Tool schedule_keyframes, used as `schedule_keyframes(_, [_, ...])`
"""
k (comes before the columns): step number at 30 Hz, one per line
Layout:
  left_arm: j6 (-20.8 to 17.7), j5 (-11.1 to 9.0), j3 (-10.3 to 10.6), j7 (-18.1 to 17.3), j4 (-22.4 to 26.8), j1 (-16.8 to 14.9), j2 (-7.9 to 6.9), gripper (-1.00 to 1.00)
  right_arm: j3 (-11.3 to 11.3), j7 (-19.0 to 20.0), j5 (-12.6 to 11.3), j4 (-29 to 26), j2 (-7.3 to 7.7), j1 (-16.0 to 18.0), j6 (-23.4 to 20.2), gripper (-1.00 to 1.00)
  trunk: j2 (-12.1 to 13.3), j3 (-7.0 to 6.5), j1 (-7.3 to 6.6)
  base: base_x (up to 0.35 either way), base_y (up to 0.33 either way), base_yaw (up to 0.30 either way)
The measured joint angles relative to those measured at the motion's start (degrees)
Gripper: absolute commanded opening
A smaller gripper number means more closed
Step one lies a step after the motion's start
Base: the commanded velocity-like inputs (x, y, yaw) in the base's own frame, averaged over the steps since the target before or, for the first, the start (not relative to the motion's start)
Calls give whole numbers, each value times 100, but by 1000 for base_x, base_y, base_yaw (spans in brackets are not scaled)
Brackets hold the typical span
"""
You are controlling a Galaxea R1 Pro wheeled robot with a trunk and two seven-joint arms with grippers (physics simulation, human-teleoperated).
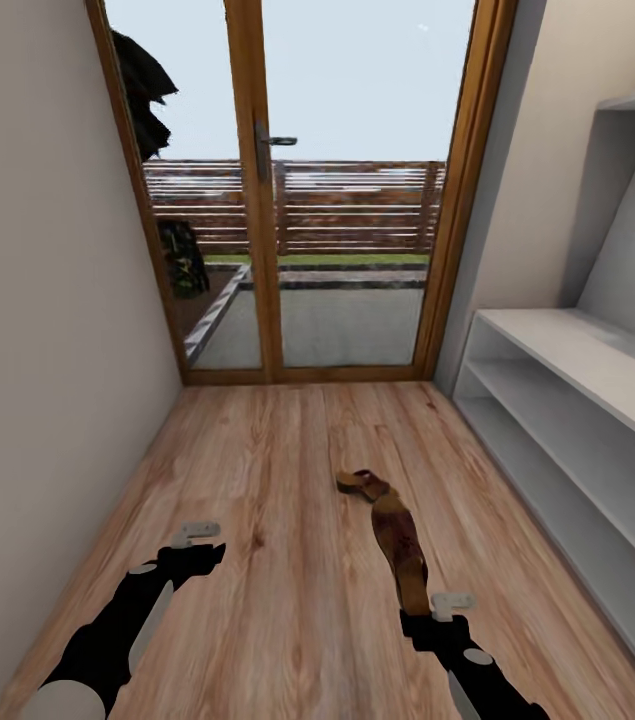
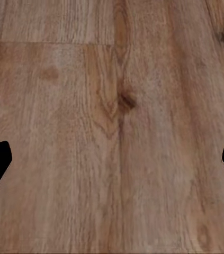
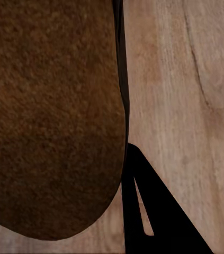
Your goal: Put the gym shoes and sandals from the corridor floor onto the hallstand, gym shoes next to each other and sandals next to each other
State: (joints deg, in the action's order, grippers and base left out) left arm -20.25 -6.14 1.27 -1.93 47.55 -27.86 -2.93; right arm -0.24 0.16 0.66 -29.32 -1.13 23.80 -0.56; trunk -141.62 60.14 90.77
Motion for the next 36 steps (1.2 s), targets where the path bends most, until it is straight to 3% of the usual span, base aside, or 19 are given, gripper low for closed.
schedule_keyframes(8, [0, -4, 0, 0, 0, 0, 0, 100, 0, 0, 0, 0, -1, 0, -1, -100, 0, 0, 0, 345, 0, -180])
schedule_keyframes(26, [0, -4, 0, 0, 0, 0, 0, 100, -2, 0, 4, 9, -6, 0, 0, -100, 0, 0, 0, 346, 0, -14])
schedule_keyframes(36, [-2, -3, 0, 1, 0, -1, 1, 100, 0, 0, 5, 0, -4, -1, 0, -100, 0, 0, 1, 300, 128, -238])
